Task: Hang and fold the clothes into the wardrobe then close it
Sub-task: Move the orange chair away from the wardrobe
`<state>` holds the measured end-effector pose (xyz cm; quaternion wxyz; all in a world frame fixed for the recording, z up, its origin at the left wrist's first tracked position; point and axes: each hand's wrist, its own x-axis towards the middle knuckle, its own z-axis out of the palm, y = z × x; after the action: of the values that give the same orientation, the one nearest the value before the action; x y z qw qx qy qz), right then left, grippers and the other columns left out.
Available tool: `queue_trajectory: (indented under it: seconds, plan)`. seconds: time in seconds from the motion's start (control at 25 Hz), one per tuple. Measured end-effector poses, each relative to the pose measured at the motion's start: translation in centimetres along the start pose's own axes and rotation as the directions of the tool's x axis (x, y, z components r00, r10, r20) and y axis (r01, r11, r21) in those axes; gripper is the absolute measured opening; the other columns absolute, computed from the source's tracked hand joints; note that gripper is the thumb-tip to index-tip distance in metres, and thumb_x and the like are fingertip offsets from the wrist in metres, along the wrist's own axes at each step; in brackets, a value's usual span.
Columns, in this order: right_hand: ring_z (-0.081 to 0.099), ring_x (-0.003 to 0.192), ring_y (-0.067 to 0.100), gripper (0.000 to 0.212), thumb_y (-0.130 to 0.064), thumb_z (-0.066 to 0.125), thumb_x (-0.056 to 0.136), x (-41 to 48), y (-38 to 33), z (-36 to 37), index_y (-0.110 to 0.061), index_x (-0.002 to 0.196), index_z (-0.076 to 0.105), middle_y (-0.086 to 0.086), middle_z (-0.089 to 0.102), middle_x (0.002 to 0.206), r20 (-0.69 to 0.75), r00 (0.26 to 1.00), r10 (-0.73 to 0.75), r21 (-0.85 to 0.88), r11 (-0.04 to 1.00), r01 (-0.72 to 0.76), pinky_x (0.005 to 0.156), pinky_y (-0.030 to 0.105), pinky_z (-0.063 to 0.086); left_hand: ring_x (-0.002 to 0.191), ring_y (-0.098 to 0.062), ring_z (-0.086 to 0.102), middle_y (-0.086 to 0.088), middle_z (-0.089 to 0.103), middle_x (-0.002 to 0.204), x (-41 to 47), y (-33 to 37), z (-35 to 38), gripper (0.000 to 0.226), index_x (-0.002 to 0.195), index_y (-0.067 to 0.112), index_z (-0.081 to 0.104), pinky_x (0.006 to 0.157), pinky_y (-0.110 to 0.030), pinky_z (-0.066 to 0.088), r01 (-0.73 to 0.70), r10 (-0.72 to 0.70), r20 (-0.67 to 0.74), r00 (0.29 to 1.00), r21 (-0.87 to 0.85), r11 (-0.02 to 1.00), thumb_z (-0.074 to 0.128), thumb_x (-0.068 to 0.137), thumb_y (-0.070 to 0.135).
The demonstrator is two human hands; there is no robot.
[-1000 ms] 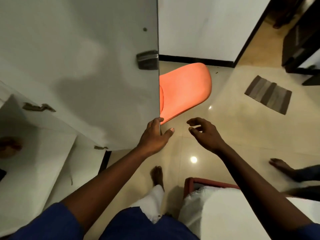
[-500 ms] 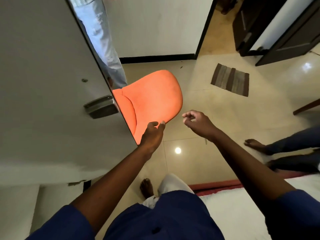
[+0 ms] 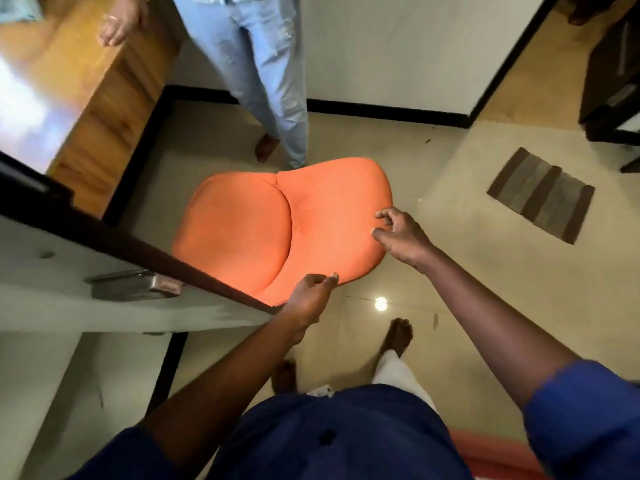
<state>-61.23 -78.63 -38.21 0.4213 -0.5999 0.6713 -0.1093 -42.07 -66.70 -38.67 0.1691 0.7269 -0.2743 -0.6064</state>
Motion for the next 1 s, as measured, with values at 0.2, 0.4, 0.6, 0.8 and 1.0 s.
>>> queue_trajectory:
  seconds: [0.2, 0.4, 0.6, 0.8, 1.0]
  plan:
    - [0.060, 0.115, 0.032, 0.057, -0.033, 0.063, 0.092, 7.9, 1.8, -4.3, -0.021, 0.145, 0.045, 0.017, 0.051, 0.138, 0.172, 0.980, -0.103, -0.191, 0.972, 0.136, 0.095, 0.034, 0.048, 0.119, -0.024, 0.053, -0.006, 0.055, 0.136, 2.5, 3.2, 5.8, 0.054, 0.143, 0.018, 0.051, 0.093, -0.046, 0.055, 0.206, -0.252, -0.144, 0.957, -0.277, 0.939, 0.053, 0.102, 0.053]
    - [0.046, 0.133, 0.035, 0.058, -0.035, 0.058, 0.096, 13.6, 2.3, -6.2, -0.021, 0.148, 0.038, 0.012, 0.037, 0.148, 0.292, 0.940, -0.174, -0.410, 0.866, 0.288, 0.103, 0.040, 0.043, 0.118, -0.028, 0.053, -0.001, 0.046, 0.141, 4.6, 4.9, 10.2, 0.074, 0.154, 0.021, 0.031, 0.091, -0.046, 0.059, 0.216, -0.360, -0.249, 0.899, -0.464, 0.859, 0.065, 0.095, 0.050]
    - [0.046, 0.134, 0.038, 0.077, -0.032, 0.062, 0.094, 18.4, 1.2, -5.2, -0.018, 0.158, 0.020, 0.017, 0.034, 0.152, 0.327, 0.940, -0.095, -0.403, 0.886, 0.229, 0.104, 0.040, 0.042, 0.093, -0.029, 0.063, -0.010, 0.056, 0.112, 7.4, 5.5, 12.9, 0.053, 0.128, 0.016, 0.036, 0.074, -0.048, 0.061, 0.209, -0.524, -0.128, 0.842, -0.818, 0.536, 0.074, 0.092, 0.025]
    - [0.057, 0.120, 0.036, 0.071, -0.029, 0.062, 0.091, 21.2, 0.5, -4.7, -0.016, 0.153, 0.029, 0.013, 0.054, 0.141, 0.365, 0.931, 0.015, -0.310, 0.945, 0.106, 0.098, 0.042, 0.051, 0.047, -0.012, 0.054, -0.002, 0.057, 0.066, 8.8, 3.9, 13.5, 0.038, 0.112, 0.001, 0.051, 0.046, -0.026, 0.046, 0.115, -0.558, -0.121, 0.821, -0.922, 0.369, 0.071, 0.080, 0.005]
    - [0.061, 0.107, 0.029, 0.046, -0.022, 0.068, 0.090, 25.9, -0.4, -4.0, -0.014, 0.130, 0.047, 0.008, 0.057, 0.131, 0.517, 0.837, 0.177, -0.222, 0.973, -0.069, 0.067, 0.043, 0.062, 0.069, -0.024, 0.061, -0.016, 0.065, 0.089, 9.2, 3.9, 15.9, 0.026, 0.123, 0.006, 0.054, 0.061, -0.034, 0.057, 0.009, -0.568, -0.067, 0.820, -0.991, 0.130, 0.061, 0.101, 0.017]
